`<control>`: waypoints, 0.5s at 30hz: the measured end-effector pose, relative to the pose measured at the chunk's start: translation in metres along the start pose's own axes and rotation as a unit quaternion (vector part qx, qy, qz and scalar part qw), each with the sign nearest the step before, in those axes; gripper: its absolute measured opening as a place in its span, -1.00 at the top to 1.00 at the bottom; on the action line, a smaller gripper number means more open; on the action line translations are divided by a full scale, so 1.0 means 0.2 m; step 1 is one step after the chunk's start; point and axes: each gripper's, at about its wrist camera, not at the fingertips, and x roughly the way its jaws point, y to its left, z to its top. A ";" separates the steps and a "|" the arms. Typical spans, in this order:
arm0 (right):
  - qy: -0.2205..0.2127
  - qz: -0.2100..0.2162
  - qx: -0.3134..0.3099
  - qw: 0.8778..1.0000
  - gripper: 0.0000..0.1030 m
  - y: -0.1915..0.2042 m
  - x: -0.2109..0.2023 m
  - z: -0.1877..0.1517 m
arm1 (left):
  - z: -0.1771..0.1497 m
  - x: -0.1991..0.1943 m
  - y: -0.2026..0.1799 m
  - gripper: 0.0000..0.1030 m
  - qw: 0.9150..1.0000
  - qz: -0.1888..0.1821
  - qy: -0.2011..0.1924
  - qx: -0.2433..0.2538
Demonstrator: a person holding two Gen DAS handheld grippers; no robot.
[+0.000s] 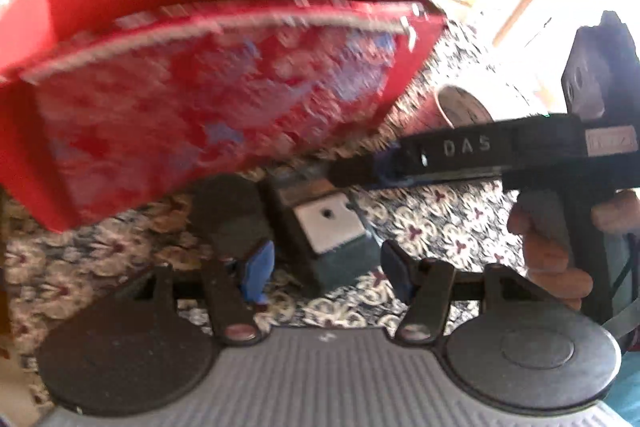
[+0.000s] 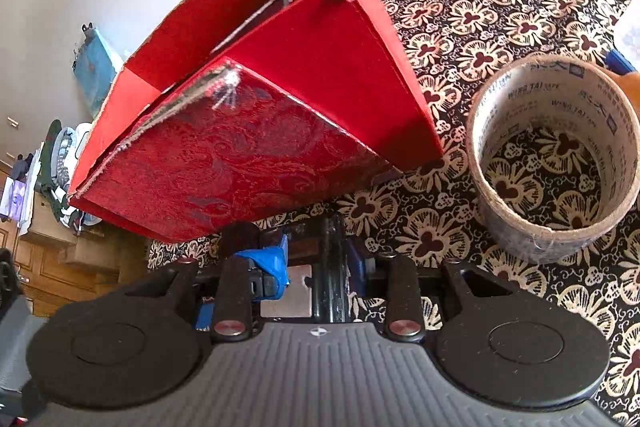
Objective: Organize rigid objects
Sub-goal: 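Position the right gripper fingers around the black hole punch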
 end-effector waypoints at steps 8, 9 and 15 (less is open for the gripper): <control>0.010 0.006 0.003 1.000 0.70 -0.04 -0.01 -0.03 | 0.00 0.15 -0.06 -0.28 0.999 0.009 0.025 0.020; 0.012 0.006 0.003 1.000 0.70 -0.05 -0.01 -0.03 | 0.00 0.16 -0.06 -0.29 0.999 0.010 0.025 0.020; 0.018 0.010 0.005 1.000 0.70 -0.05 0.00 -0.03 | 0.04 0.22 -0.08 -0.38 0.999 0.018 0.021 0.033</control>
